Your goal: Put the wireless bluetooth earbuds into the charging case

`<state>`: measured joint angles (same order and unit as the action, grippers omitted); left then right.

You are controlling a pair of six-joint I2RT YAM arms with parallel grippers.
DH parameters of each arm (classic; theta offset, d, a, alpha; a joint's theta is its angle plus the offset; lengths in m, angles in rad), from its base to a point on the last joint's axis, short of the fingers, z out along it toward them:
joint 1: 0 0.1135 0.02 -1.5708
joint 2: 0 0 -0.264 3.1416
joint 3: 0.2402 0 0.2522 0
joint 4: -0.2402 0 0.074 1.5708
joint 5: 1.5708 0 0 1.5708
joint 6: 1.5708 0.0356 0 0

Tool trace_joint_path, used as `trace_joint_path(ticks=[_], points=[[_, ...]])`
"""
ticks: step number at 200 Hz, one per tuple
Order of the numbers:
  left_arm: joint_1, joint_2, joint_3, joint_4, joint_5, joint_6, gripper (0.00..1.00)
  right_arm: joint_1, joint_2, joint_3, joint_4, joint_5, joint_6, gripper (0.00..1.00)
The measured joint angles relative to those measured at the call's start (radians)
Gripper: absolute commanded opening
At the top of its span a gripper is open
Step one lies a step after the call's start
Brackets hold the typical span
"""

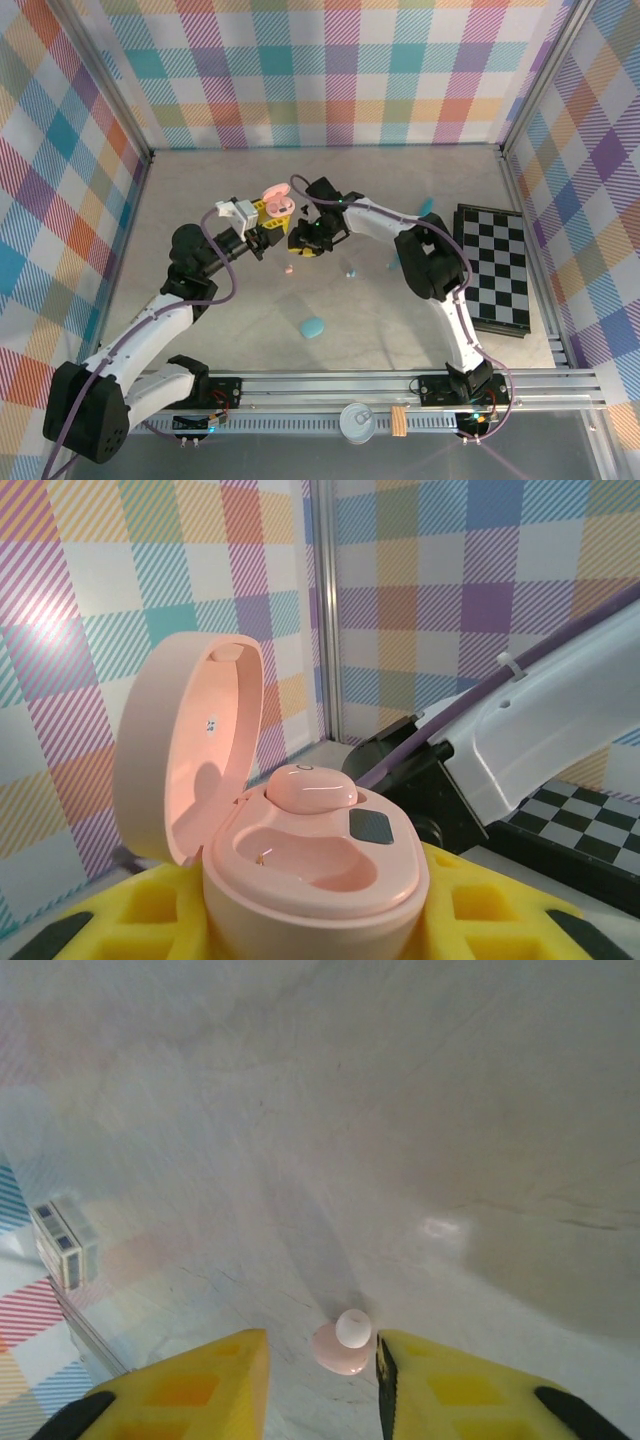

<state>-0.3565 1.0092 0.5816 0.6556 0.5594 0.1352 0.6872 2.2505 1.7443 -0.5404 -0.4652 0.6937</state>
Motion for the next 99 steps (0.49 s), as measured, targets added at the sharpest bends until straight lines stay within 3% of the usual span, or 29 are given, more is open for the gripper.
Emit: trace_joint_path(ticks=[99], points=[[0.000, 0.000, 0.001, -0.009, 0.008, 0.003, 0.25, 0.042, 0.079, 0.063, -0.082, -0.003, -0.001, 0.30]])
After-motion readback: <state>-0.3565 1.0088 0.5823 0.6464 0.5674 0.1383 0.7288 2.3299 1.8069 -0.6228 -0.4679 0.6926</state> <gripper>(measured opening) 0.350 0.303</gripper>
